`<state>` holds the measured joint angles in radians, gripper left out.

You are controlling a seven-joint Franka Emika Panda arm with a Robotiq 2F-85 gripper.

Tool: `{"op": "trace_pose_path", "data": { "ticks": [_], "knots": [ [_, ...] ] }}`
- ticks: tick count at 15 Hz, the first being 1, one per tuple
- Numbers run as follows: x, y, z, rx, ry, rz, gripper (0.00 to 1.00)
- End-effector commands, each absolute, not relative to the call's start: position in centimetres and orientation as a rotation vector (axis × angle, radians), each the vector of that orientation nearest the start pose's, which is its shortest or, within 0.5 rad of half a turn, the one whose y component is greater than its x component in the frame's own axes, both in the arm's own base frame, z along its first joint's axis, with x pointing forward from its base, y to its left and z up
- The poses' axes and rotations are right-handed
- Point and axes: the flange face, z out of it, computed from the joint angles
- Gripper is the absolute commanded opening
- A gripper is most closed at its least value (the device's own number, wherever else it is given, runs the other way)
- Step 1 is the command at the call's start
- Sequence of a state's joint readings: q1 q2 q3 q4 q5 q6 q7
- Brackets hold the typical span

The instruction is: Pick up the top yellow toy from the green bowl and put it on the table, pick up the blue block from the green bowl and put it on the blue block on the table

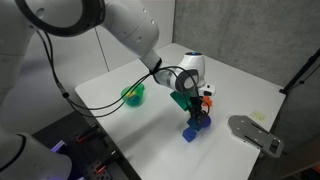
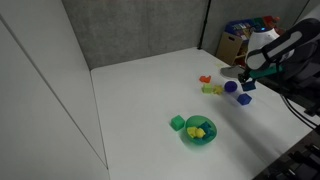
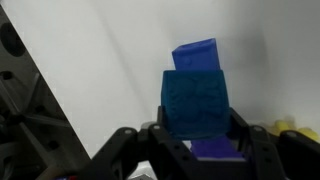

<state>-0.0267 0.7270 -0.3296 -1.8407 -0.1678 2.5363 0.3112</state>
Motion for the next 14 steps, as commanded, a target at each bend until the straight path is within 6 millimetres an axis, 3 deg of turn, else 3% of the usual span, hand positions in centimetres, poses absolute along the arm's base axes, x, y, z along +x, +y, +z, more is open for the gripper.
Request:
{"op": "trace_pose_path", "data": {
  "ticks": [1,14],
  "knots": [
    [61.5,-22.2,14.1,-3.374,0.828,-0.001,0.33],
    [60.3,-21.0,13.3,-3.342,0.810,-0.186,0.33]
  ]
}}
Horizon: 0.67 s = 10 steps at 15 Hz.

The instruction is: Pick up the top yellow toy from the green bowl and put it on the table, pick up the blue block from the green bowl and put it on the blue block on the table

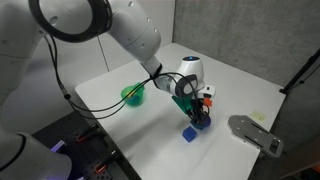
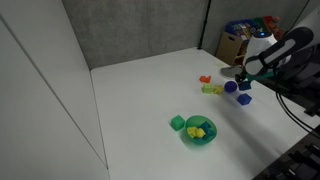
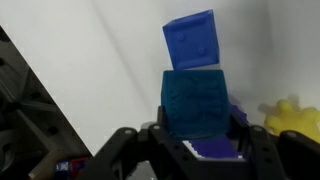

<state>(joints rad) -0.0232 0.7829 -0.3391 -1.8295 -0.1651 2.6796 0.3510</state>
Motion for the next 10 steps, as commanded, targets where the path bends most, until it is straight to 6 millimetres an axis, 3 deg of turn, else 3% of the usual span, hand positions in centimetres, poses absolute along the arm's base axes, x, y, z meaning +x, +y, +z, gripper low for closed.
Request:
{"op": "trace_pose_path", "data": {
  "ticks": [1,6,10],
  "knots": [
    [59.9,-20.8,13.1,-3.344,0.802,-0.177,0.33],
    [57.9,-20.2,12.0,-3.361,0.765,-0.170,0.33],
    [56.6,-19.9,12.4,-3.376,0.748,-0.187,0.33]
  ]
}}
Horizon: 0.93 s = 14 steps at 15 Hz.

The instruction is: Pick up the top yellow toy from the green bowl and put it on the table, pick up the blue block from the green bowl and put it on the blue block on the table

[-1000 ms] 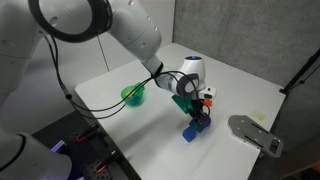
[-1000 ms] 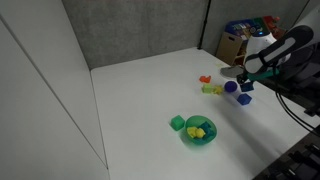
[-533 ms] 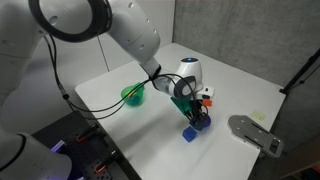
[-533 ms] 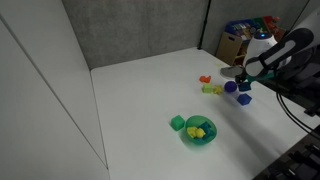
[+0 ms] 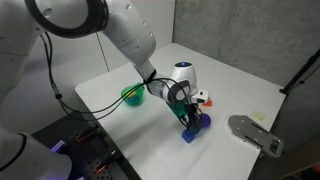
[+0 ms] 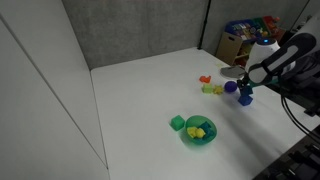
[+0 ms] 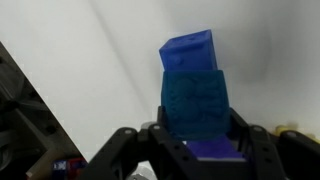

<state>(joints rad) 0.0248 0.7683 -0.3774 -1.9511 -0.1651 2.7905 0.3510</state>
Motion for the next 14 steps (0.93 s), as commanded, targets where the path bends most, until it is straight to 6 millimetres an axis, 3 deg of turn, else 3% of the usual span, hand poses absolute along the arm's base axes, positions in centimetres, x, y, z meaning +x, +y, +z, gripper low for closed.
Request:
{"op": "trace_pose_path", "data": {
  "ticks": [1,8,14],
  "knots": [
    [56.0,-19.8,12.6,-3.378,0.745,-0.183,0.33],
    [52.5,-19.5,13.8,-3.418,0.706,-0.360,0.33],
    [51.1,-19.2,13.5,-3.454,0.686,-0.421,0.33]
  ]
}}
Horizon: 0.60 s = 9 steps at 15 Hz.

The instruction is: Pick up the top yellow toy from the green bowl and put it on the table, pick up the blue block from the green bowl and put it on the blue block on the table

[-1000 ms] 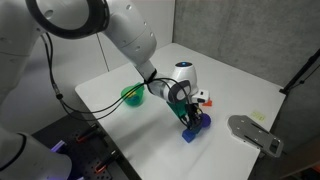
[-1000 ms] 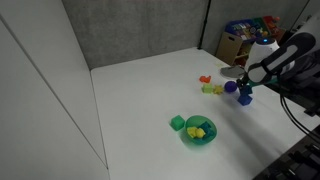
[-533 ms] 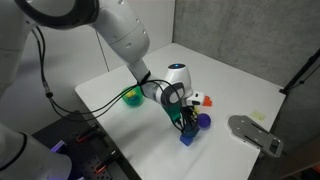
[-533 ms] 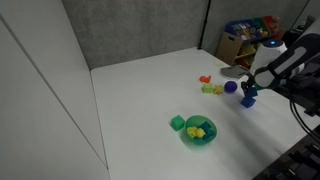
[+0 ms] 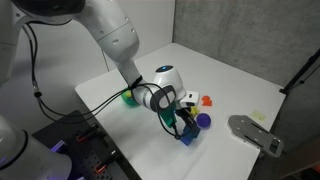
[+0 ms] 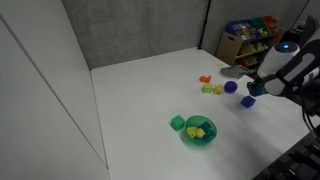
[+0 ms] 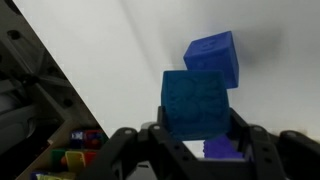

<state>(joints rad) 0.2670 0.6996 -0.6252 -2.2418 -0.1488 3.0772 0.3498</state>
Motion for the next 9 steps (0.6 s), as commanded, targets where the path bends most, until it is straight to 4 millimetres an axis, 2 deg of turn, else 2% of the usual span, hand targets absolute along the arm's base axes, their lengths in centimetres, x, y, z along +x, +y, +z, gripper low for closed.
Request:
{"op": "trace_pose_path", "data": {
  "ticks": [1,5,9],
  "knots": [
    [51.1,-18.9,13.3,-3.452,0.693,-0.410,0.33],
    [52.1,-18.1,12.7,-3.445,0.713,-0.418,0.33],
    [52.9,-18.5,12.7,-3.442,0.758,-0.450,0.33]
  ]
}}
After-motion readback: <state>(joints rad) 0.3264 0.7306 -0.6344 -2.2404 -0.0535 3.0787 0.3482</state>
